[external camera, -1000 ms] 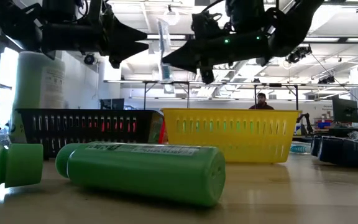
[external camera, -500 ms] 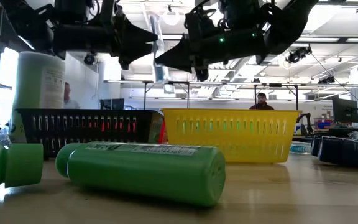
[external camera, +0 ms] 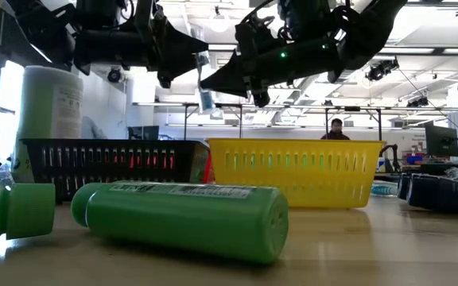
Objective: Pick & Place Travel size toiletries
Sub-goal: Put the blue toothbrush into the red bin
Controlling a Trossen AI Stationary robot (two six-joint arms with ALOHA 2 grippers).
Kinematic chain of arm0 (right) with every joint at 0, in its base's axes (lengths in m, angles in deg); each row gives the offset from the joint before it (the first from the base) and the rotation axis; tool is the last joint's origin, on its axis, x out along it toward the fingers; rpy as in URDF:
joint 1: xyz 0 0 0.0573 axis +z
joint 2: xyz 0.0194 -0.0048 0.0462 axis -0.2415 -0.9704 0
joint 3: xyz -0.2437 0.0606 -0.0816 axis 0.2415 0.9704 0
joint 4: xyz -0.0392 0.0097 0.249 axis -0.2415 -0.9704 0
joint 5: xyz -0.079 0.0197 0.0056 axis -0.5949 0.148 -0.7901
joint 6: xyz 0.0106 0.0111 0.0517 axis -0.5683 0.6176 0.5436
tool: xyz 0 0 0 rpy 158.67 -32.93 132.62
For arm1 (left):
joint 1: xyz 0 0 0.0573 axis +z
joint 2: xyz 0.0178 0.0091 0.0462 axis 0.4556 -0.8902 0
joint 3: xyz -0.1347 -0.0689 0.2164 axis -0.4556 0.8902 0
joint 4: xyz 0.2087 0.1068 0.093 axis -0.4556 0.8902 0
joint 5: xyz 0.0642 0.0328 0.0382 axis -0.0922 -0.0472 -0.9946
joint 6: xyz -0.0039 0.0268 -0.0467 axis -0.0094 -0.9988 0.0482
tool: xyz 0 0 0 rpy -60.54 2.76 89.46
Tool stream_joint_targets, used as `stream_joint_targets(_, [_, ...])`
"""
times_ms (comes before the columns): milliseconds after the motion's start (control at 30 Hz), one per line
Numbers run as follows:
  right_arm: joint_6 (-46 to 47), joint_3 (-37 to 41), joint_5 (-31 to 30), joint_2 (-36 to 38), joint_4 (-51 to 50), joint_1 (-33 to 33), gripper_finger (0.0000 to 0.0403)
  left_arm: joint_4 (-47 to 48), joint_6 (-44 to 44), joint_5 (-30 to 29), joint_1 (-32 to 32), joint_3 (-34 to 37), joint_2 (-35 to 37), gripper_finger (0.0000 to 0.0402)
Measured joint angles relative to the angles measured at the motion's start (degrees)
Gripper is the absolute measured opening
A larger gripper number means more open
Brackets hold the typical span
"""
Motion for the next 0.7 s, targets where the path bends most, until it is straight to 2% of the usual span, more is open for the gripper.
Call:
stream_joint_targets(200, [0.0, 0.0, 0.0, 0.0, 0.0, 0.0, 0.0003, 0.0, 0.0, 0.0, 0.0, 0.0, 0.0, 0.0179])
stream_joint_targets(500, [0.0, 0.0, 0.0, 0.0, 0.0, 0.0, 0.0003, 0.0, 0.0, 0.0, 0.0, 0.1, 0.0, 0.0082])
stream_joint_targets(700, [0.0, 0.0, 0.2, 0.0, -0.1, 0.0, 0.0003, 0.2, 0.0, 0.0, 0.0, 0.1, 0.0, 0.0042])
